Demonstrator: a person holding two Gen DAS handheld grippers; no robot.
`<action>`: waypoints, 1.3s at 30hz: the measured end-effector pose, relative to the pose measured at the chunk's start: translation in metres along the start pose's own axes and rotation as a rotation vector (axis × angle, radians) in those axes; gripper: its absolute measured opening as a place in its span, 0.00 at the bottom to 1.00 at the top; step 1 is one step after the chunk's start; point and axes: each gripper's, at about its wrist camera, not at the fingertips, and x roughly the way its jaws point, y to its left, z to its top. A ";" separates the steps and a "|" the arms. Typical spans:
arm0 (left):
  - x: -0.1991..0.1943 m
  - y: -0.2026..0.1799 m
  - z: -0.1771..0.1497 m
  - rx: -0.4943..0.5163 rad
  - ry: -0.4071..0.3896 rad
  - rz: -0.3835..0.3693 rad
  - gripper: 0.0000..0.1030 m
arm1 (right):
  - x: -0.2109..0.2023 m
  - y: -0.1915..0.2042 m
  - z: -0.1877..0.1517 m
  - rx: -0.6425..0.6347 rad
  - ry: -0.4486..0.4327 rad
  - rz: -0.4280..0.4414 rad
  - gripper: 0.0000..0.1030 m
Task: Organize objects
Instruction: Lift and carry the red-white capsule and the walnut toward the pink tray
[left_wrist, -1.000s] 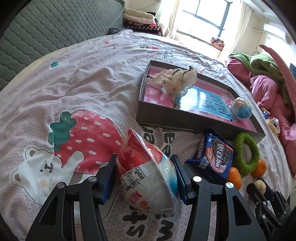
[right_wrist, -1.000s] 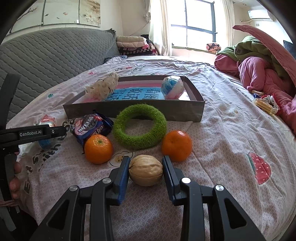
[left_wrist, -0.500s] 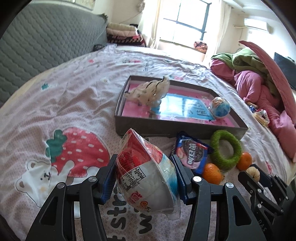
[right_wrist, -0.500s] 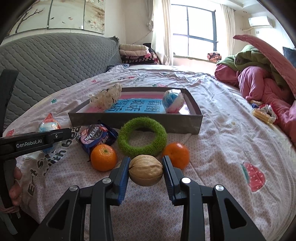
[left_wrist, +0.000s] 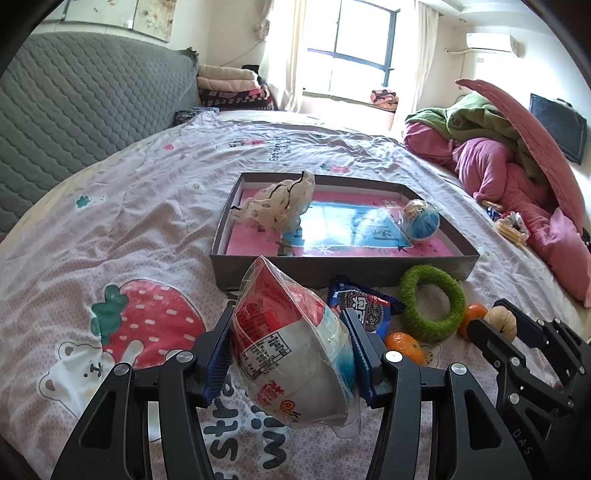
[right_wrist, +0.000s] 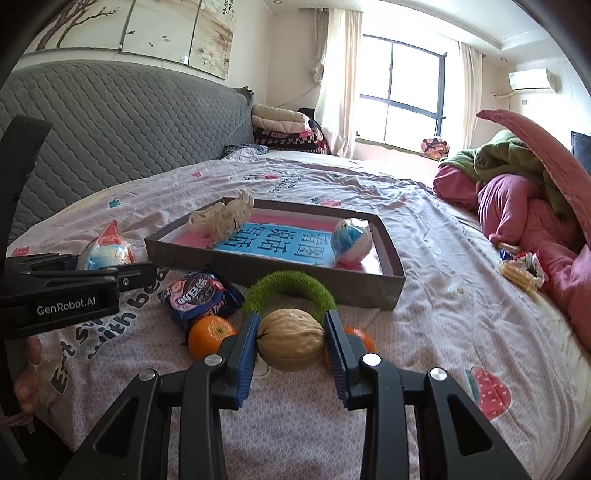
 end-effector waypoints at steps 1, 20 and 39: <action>0.000 0.000 0.000 0.000 0.002 -0.007 0.56 | 0.000 0.000 0.001 -0.003 -0.002 0.000 0.35; 0.018 -0.005 0.025 0.022 -0.036 -0.012 0.56 | 0.021 -0.020 0.027 -0.011 -0.066 -0.034 0.35; 0.050 -0.009 0.057 0.005 -0.059 -0.009 0.56 | 0.039 -0.027 0.052 -0.003 -0.096 -0.022 0.35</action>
